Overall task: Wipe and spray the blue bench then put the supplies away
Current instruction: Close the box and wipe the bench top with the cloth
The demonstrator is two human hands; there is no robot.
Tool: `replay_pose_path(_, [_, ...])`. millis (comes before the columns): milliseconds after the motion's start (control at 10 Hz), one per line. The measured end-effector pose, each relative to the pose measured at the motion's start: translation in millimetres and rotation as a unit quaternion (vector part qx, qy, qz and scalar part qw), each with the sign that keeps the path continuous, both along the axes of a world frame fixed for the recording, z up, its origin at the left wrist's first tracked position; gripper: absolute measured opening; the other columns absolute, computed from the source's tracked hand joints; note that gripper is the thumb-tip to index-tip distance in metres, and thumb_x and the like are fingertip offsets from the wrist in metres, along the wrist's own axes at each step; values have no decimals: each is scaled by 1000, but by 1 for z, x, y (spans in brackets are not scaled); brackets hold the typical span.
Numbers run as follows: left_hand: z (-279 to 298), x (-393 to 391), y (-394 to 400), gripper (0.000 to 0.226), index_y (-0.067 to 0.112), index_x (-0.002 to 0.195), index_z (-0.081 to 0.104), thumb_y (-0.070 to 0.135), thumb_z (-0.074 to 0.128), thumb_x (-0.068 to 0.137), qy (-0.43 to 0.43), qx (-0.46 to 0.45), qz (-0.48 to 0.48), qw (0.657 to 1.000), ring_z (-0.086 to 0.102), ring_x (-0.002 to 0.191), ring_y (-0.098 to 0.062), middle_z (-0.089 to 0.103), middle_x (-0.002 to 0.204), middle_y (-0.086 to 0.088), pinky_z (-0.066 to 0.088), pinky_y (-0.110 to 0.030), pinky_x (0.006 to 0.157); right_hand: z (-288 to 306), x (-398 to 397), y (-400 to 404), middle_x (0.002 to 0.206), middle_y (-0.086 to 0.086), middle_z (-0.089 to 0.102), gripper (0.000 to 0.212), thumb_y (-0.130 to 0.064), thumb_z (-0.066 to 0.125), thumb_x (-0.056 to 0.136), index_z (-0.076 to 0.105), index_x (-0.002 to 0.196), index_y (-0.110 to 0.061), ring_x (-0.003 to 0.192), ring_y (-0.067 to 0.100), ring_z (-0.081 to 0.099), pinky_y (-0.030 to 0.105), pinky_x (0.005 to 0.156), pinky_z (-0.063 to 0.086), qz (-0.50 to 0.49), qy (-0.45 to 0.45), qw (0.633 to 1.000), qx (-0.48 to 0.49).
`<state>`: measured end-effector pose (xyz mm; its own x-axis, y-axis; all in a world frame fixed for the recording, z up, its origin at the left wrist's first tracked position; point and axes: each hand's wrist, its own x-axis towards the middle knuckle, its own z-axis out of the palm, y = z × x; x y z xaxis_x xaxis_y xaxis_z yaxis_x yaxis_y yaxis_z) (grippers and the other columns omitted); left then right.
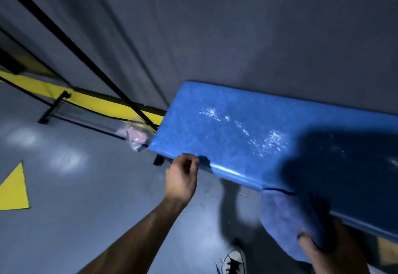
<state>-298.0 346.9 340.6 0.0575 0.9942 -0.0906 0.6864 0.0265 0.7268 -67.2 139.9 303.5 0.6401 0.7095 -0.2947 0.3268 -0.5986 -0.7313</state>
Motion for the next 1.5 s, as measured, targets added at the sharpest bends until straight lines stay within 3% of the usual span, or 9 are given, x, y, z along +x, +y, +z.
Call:
replay_pose_path(200, [-38, -43, 134, 15, 18, 100, 72, 26, 60, 95, 112, 39, 9, 993, 66, 100, -29, 68, 106, -7, 55, -40, 92, -14, -6, 93, 105, -23, 65, 93, -85, 66, 49, 55, 133, -46, 99, 16, 70, 23, 78, 49, 46, 76, 996, 16])
replay_pose_path(300, [-43, -57, 161, 32, 17, 125, 64, 29, 62, 95, 161, 7, -7, 987, 57, 118, -35, 57, 129, -12, 47, -39, 103, 38, -33, 152, 107, -1, 68, 95, -56, 60, 48, 62, 129, -6, 87, 24, 64, 22, 87, 47, 0, 83, 995, 63])
replay_pose_path(400, [-62, -69, 171, 57, 18, 145, 46, 46, 54, 96, 167, -46, -23, 985, 49, 131, -36, 49, 145, -11, 44, -45, 109, 44, -57, 202, 101, -1, 65, 59, -30, 67, 61, 67, 116, -8, 99, 22, 64, 14, 83, 39, -28, 73, 995, 58])
replay_pose_path(500, [-78, -72, 162, 68, 23, 154, 35, 59, 38, 96, 139, -43, 3, 989, 43, 140, -31, 40, 156, -7, 39, -44, 116, 26, -69, 226, 95, 4, 67, 37, -24, 81, 72, 62, 102, -14, 95, 30, 67, 32, 79, 44, 7, 32, 999, 3])
replay_pose_path(600, [-83, -69, 155, 71, 24, 156, 32, 61, 32, 96, 141, -21, 23, 990, 37, 146, -28, 36, 161, -6, 34, -43, 120, 4, -65, 233, 126, 18, 64, 68, -41, 83, 70, 59, 126, -9, 117, 39, 59, 47, 98, 49, 48, -139, 988, -49])
replay_pose_path(700, [-82, -68, 157, 72, 23, 155, 35, 62, 31, 95, 146, -16, 24, 989, 39, 143, -29, 39, 158, -8, 36, -45, 118, 3, -81, 233, 143, 20, 57, 56, -33, 70, 82, 63, 133, -9, 124, 43, 57, 51, 104, 41, 58, -279, 956, 64])
replay_pose_path(900, [-70, -77, 168, 69, 25, 151, 39, 62, 45, 93, 130, -52, -3, 990, 42, 139, -28, 44, 151, -7, 40, -47, 114, -20, -120, 246, 153, 16, 50, 59, -53, 55, 85, 61, 139, -32, 140, 42, 46, 61, 112, 32, 208, -309, 927, -51])
replay_pose_path(1200, [-64, -88, 195, 55, 19, 135, 55, 35, 73, 86, 40, -78, -20, 996, 54, 120, -25, 55, 125, -4, 47, -39, 103, 10, -159, 285, 147, 14, 56, 58, -61, 55, 82, 68, 128, -29, 134, 40, 54, 61, 107, 41, 134, -264, 955, -9])
replay_pose_path(1500, [-79, -80, 207, 31, 34, 128, 58, 22, 41, 104, -41, -51, 28, 997, 55, 112, -12, 52, 108, 25, 44, -30, 94, -43, -186, 304, 165, 16, 30, 60, -46, 45, 89, 50, 148, -36, 149, 46, 32, 75, 112, 23, 174, -335, 920, -106])
